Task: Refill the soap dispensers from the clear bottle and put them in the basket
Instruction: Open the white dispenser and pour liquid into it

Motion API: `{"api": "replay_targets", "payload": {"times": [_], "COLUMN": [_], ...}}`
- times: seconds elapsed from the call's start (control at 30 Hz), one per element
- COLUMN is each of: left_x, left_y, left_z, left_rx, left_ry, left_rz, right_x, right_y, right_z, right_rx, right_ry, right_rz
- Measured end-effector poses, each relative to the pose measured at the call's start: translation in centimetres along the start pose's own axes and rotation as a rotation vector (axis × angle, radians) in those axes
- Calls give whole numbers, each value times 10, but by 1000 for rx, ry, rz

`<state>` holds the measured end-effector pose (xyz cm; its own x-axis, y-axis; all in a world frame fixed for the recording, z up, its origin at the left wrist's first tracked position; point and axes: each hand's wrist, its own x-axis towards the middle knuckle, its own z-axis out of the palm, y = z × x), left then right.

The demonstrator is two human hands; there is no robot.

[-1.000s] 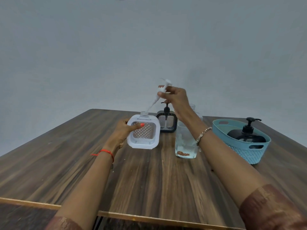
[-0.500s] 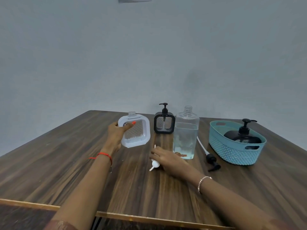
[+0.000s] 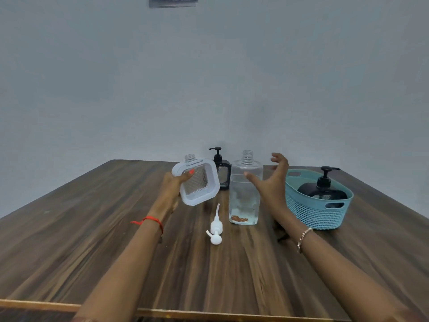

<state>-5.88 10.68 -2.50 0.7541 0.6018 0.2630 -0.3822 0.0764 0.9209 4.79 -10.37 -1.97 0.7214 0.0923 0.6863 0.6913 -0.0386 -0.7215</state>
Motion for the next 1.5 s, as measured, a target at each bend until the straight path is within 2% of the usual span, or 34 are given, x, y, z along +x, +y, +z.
{"api": "replay_targets", "payload": {"times": [0.1,0.17,0.27,0.43,0.63,0.87,1.17,1.5], "left_x": [-1,-3,-7,-10,-12,-15,-31,-44], "left_y": [-1,-1,1,4,5,4,2,2], "left_z": [2,4,8,9,11,22,35,44], "left_rx": [62,83,95,138,174,399,519,511], "left_ry": [12,47,63,33,83,292,355,394], "left_rz": [26,50,78,105,148,206,278,297], "right_x": [7,7,6,2,9,28,31,32], "right_y": [12,20,27,20,-2,-31,-44,-49], "right_z": [5,10,14,16,12,9,9,9], "right_rx": [126,174,188,97,-69,-339,-676,-839], "right_ry": [-234,-342,-313,-230,-162,-255,-349,-391], "right_rz": [278,312,318,236,139,-93,-208,-301]}}
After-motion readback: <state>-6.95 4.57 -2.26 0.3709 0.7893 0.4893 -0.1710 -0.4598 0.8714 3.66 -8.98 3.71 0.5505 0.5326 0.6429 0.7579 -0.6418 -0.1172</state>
